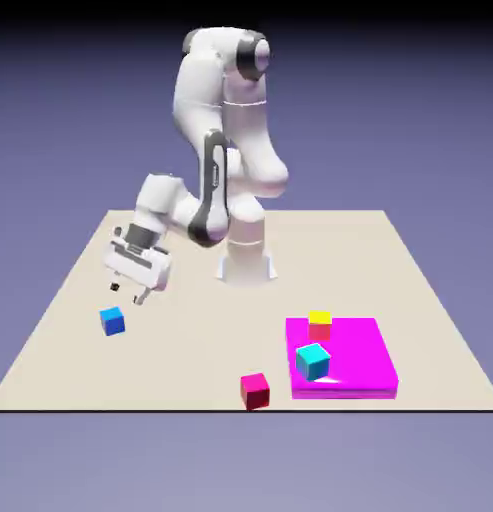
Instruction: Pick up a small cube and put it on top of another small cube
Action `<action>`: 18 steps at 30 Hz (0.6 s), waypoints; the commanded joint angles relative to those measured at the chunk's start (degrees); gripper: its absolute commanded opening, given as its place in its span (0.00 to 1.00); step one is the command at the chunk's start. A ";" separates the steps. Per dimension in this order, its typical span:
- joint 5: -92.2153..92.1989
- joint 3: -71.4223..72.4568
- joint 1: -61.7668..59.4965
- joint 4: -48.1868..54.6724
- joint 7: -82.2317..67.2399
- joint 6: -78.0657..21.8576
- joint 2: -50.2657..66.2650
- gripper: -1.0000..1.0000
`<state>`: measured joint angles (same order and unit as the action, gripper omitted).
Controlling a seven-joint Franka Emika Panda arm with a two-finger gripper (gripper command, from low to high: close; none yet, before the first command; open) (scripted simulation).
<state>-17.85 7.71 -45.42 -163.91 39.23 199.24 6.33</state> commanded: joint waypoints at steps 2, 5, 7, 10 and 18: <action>-1.61 0.70 -4.16 -0.26 -0.29 2.27 3.51 0.50; -3.44 1.49 -8.89 -0.56 -0.62 4.86 7.51 0.50; -2.92 1.41 -9.12 0.47 -0.50 5.91 9.59 0.50; -1.37 1.20 -9.80 3.56 -0.11 9.04 15.81 0.50; 0.19 0.98 -10.50 6.69 0.27 12.20 22.10 0.00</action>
<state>-17.60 8.69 -55.92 -157.22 39.54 211.44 28.43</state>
